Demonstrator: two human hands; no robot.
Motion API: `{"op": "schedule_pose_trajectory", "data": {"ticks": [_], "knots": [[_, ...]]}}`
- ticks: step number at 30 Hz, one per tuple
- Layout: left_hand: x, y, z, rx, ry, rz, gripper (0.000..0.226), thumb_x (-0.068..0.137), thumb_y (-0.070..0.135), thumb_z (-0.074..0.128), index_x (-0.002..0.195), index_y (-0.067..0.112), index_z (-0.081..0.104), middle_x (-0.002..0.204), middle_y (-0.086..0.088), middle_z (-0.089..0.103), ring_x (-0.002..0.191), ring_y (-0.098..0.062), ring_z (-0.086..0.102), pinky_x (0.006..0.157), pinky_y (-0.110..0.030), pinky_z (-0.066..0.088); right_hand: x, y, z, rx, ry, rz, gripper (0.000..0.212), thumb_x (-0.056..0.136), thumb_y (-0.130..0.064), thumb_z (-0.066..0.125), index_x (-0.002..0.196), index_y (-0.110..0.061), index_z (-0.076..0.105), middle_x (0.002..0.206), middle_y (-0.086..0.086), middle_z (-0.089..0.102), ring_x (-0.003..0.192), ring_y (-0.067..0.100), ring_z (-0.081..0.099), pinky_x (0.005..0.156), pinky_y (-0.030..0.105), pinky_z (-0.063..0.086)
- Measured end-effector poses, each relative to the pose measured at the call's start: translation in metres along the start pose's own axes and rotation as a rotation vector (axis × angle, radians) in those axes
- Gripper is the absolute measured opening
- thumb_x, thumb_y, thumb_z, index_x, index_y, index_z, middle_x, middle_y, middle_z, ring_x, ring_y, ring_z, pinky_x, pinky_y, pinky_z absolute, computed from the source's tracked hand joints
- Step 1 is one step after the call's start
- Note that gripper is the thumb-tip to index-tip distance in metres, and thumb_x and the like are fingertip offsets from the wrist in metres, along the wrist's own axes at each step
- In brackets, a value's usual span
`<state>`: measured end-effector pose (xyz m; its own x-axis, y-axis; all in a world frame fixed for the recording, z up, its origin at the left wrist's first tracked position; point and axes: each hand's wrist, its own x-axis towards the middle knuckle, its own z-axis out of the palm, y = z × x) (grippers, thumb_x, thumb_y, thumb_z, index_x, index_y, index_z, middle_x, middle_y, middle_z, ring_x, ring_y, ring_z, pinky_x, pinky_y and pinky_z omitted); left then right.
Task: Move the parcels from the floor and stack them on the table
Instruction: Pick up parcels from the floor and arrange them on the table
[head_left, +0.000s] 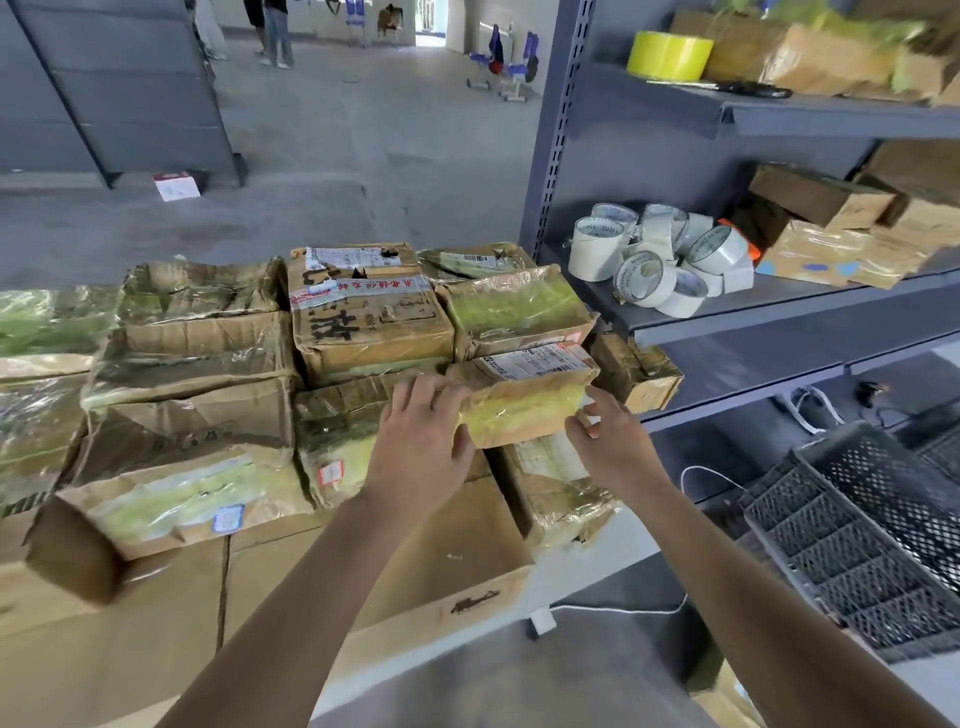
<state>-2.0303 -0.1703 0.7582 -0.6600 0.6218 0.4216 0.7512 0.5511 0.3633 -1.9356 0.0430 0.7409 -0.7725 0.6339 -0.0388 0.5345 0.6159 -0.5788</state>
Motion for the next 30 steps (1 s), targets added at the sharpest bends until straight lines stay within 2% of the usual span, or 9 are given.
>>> {"op": "schedule_pose_trajectory", "data": {"ticks": [5,7,11,14,18,22,24,26,30], "knots": [[-0.045,0.018,-0.019,0.046,0.032,-0.118,0.035,0.079,0.019,0.054,0.112,0.01,0.06,0.113,-0.012,0.054,0.104,-0.033,0.05,0.087,-0.047,0.048,-0.029,-0.022,0.003,0.015,-0.097,-0.201,0.049,0.097,-0.038,0.049,0.142,-0.022,0.04,0.132,0.001,0.053,0.095,0.015,0.059,0.087,0.034,0.049],[-0.069,0.028,-0.029,0.07,0.056,-0.227,0.036,0.081,0.02,0.053,0.114,0.009,0.061,0.117,-0.012,0.053,0.11,-0.033,0.048,0.093,-0.047,0.045,-0.045,-0.033,0.008,0.038,-0.142,-0.288,0.048,0.097,-0.037,0.05,0.141,-0.021,0.042,0.131,0.001,0.053,0.094,0.015,0.059,0.085,0.031,0.046],[-0.132,0.052,-0.048,0.1,0.064,-0.532,0.039,0.088,0.019,0.055,0.126,0.015,0.053,0.128,-0.009,0.046,0.123,-0.029,0.037,0.104,-0.04,0.035,-0.088,-0.054,0.027,0.112,-0.257,-0.473,0.045,0.098,-0.032,0.051,0.14,-0.016,0.044,0.133,0.005,0.054,0.109,0.022,0.058,0.084,0.027,0.041],[-0.19,0.064,-0.066,0.138,0.06,-0.723,0.041,0.088,0.022,0.053,0.129,0.018,0.05,0.131,-0.007,0.044,0.123,-0.03,0.037,0.102,-0.04,0.036,-0.13,-0.071,0.048,0.135,-0.355,-0.548,0.043,0.098,-0.032,0.052,0.138,-0.016,0.048,0.129,0.004,0.056,0.094,0.017,0.057,0.077,0.025,0.038],[-0.273,0.07,-0.102,0.21,0.144,-0.899,0.04,0.086,0.021,0.055,0.125,0.016,0.052,0.127,-0.007,0.046,0.122,-0.03,0.038,0.098,-0.043,0.039,-0.199,-0.093,0.088,0.139,-0.493,-0.689,0.037,0.094,-0.028,0.056,0.128,-0.011,0.054,0.122,0.01,0.06,0.107,0.028,0.06,0.085,0.03,0.042],[-0.362,0.075,-0.138,0.277,0.241,-1.065,0.044,0.082,0.031,0.053,0.121,0.012,0.056,0.122,-0.015,0.05,0.117,-0.037,0.042,0.096,-0.046,0.042,-0.275,-0.12,0.122,0.103,-0.635,-0.827,0.039,0.093,-0.027,0.057,0.13,-0.016,0.053,0.123,0.008,0.059,0.096,0.025,0.063,0.088,0.033,0.046],[-0.408,0.075,-0.154,0.283,0.266,-1.151,0.039,0.084,0.027,0.052,0.118,0.009,0.056,0.119,-0.019,0.051,0.114,-0.039,0.044,0.095,-0.044,0.041,-0.315,-0.132,0.139,0.073,-0.691,-0.907,0.041,0.092,-0.025,0.057,0.132,-0.016,0.052,0.123,0.01,0.059,0.098,0.027,0.062,0.087,0.032,0.045],[-0.455,0.071,-0.169,0.299,0.287,-1.23,0.033,0.085,0.018,0.055,0.116,0.007,0.056,0.119,-0.018,0.049,0.113,-0.039,0.043,0.096,-0.043,0.038,-0.355,-0.144,0.157,0.039,-0.745,-0.985,0.042,0.092,-0.025,0.057,0.132,-0.015,0.052,0.121,0.012,0.059,0.104,0.03,0.06,0.087,0.033,0.046],[-0.553,0.06,-0.199,0.287,0.359,-1.363,0.038,0.088,0.019,0.055,0.125,0.012,0.052,0.129,-0.013,0.045,0.121,-0.034,0.038,0.099,-0.041,0.037,-0.44,-0.172,0.201,-0.04,-0.85,-1.08,0.045,0.093,-0.032,0.054,0.136,-0.022,0.047,0.13,0.007,0.055,0.111,0.027,0.057,0.091,0.039,0.047]]}}
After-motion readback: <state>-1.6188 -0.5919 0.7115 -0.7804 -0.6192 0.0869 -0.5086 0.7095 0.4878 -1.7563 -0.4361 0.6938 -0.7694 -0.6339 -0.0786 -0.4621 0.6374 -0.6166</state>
